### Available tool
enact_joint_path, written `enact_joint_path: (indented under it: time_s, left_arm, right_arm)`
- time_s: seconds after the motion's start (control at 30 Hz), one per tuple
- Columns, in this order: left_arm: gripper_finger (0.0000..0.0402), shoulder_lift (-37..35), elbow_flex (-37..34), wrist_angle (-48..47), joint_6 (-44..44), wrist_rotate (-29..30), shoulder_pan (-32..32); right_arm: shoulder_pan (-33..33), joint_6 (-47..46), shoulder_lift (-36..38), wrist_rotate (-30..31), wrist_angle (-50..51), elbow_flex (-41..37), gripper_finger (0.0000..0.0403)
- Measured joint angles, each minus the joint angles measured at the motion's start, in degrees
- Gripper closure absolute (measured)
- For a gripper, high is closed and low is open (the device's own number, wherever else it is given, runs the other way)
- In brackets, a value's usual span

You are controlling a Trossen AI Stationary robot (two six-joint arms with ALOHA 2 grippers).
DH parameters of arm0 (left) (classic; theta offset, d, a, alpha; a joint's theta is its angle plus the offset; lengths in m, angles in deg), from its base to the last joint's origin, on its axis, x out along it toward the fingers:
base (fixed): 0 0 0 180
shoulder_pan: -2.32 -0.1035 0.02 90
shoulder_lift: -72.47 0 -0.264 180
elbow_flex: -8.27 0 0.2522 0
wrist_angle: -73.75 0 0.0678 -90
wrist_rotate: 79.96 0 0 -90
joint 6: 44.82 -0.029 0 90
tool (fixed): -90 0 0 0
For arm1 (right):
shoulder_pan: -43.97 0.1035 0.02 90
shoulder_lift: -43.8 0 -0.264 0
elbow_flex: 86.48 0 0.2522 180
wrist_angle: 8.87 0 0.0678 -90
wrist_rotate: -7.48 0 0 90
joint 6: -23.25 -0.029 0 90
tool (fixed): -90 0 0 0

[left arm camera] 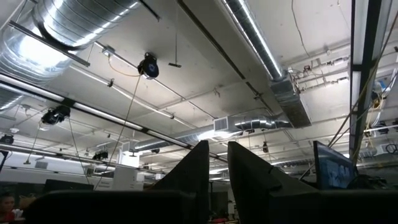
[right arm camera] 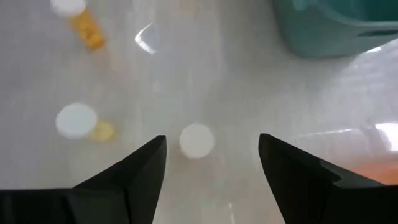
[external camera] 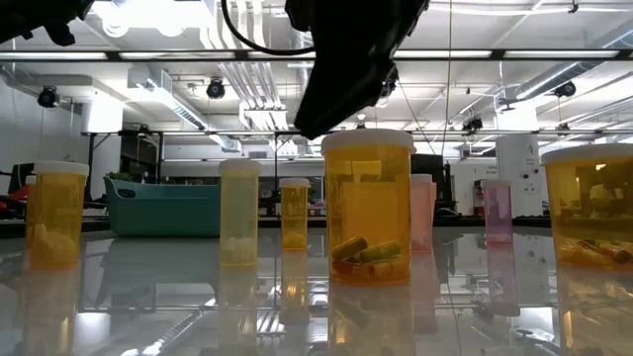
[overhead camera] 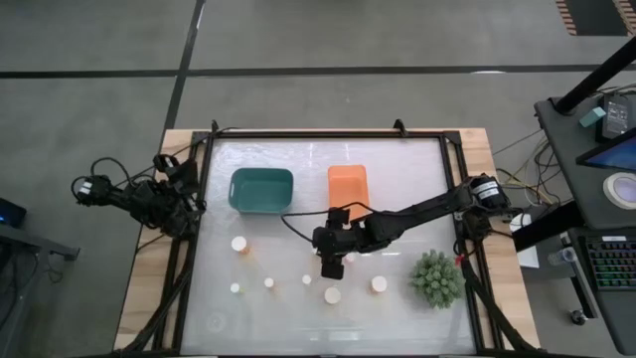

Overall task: Pick and place medicine bottles into bin by pill shape (circle, oval)
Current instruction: Put the top small orange pill bottle into the orange bin

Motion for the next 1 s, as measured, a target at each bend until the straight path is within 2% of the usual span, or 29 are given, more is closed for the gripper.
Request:
enact_joint_path:
  time_s: [0.1,0.3,0.5,0.83,1.0]
  left_arm:
    - [0.0359,0.0,0.0,0.0,0.0,0.0,0.0]
    - [0.0359,0.0,0.0,0.0,0.0,0.0,0.0]
    - [0.0359,0.0,0.0,0.0,0.0,0.0,0.0]
    - [0.0359,0.0,0.0,0.0,0.0,0.0,0.0]
    - [0.0359,0.0,0.0,0.0,0.0,0.0,0.0]
  right_arm:
    - [-0.1,-2.2,0.1,-3.9,1.7,1.0,0.0158]
    - [-0.1,-2.5,0.2,-3.7,2.2,0.4,0.0160]
    - [-0.1,-1.6,0.2,-0.8,-3.8,-2.2,0.0163]
    - [-0.6,-1.1,0.2,-0.7,-14.4,-8.7,0.0165]
    - [-1.2,-1.1,0.2,-0.7,-16.3,-10.6,0.0164]
